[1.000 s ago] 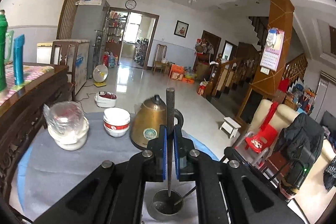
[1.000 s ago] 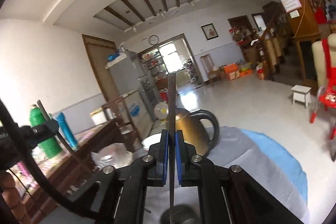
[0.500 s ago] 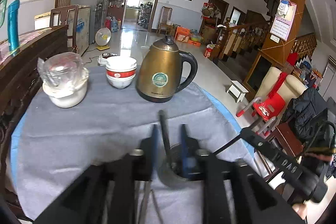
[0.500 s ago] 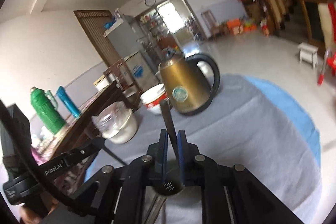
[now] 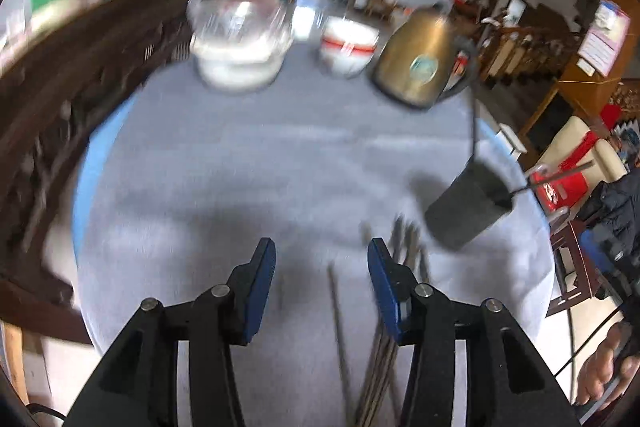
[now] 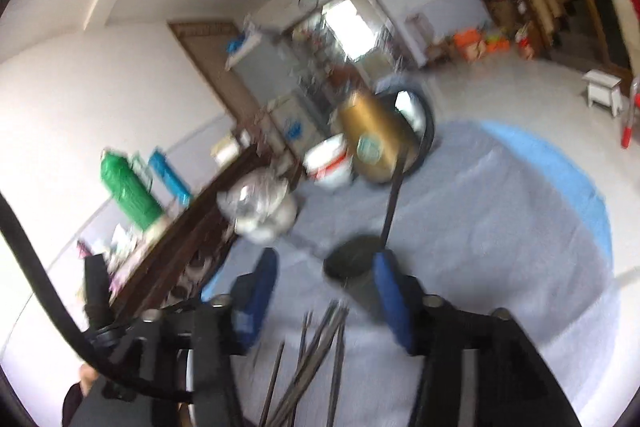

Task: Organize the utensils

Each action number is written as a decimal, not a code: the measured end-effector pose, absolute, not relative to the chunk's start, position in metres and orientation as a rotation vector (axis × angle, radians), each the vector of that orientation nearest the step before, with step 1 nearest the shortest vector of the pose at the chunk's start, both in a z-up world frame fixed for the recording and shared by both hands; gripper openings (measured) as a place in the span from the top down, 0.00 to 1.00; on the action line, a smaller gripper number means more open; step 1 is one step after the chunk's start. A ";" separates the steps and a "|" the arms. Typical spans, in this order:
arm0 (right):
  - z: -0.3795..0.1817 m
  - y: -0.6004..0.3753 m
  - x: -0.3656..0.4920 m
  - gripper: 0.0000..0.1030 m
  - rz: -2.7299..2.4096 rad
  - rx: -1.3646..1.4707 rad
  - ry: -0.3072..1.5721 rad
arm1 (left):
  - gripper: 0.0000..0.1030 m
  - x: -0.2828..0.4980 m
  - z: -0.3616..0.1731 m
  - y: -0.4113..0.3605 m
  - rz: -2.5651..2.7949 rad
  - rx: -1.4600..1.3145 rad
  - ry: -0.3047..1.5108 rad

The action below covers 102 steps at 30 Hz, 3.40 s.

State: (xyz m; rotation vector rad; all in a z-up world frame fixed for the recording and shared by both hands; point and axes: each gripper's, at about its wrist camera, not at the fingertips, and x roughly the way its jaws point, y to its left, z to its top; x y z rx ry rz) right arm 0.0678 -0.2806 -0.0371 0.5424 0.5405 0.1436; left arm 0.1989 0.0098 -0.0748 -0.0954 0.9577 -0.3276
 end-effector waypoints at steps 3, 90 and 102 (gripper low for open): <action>-0.071 -0.253 0.090 0.67 0.127 0.475 0.722 | 0.53 0.201 -0.106 0.015 -0.319 -0.131 1.069; 0.018 -0.226 0.099 0.94 0.124 0.393 0.613 | 0.96 0.164 0.053 -0.030 -0.469 -0.053 0.725; 0.067 -0.247 0.105 0.94 0.081 0.388 0.506 | 0.96 0.172 0.101 -0.062 -0.499 -0.037 0.628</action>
